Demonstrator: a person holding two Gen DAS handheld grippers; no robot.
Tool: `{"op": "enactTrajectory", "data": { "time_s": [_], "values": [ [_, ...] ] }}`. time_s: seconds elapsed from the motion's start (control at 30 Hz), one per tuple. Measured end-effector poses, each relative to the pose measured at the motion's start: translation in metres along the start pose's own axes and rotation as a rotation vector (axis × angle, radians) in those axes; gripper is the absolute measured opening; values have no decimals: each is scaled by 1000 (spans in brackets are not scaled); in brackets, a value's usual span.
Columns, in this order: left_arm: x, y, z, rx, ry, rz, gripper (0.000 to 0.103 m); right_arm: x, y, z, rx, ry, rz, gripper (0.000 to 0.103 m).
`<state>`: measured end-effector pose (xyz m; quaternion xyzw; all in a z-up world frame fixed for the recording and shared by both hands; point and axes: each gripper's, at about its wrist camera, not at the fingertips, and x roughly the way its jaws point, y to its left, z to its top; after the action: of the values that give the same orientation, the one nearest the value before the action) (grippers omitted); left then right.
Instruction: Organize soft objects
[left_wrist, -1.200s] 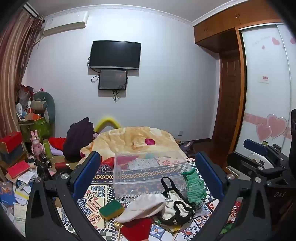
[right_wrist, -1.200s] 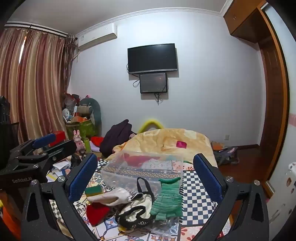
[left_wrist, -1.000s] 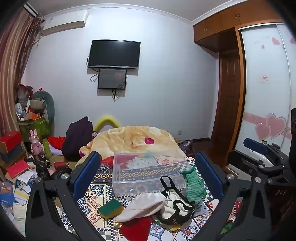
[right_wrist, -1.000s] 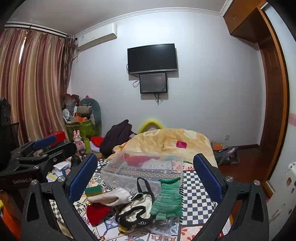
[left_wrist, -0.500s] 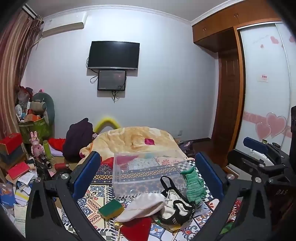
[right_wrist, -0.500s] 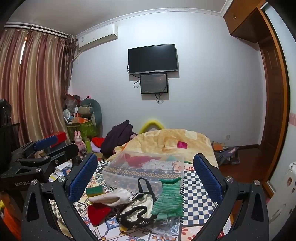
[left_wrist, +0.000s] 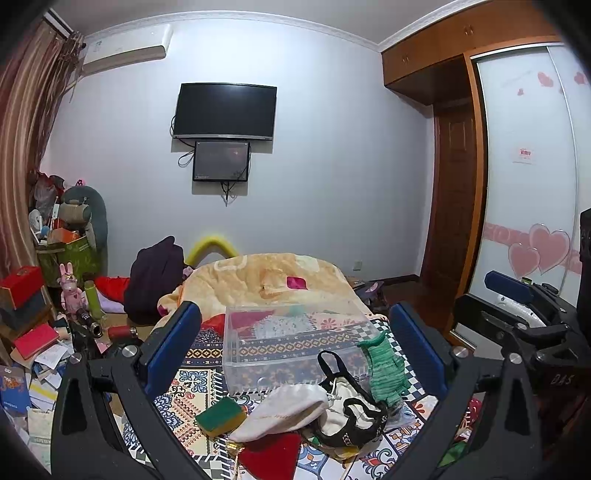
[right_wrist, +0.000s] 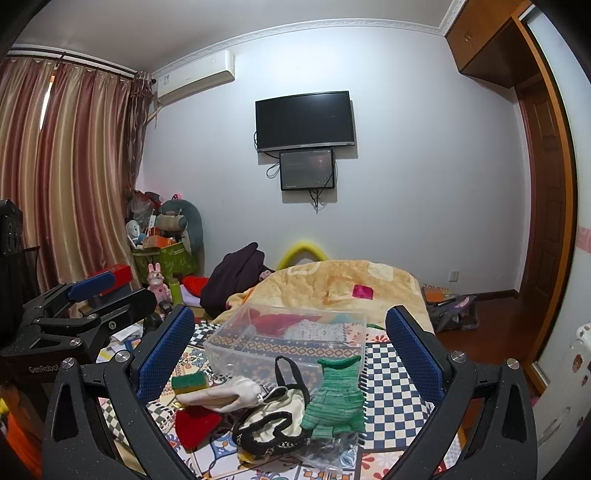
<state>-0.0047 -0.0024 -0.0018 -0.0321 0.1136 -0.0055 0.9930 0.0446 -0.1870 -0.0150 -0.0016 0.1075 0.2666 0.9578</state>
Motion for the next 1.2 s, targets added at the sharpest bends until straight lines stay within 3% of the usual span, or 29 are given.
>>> {"op": "enactTrajectory", "data": {
  "time_s": [1.2],
  "values": [
    [0, 0, 0, 1, -2, 2, 103, -4, 1, 3, 1, -10, 4, 103]
  ]
}}
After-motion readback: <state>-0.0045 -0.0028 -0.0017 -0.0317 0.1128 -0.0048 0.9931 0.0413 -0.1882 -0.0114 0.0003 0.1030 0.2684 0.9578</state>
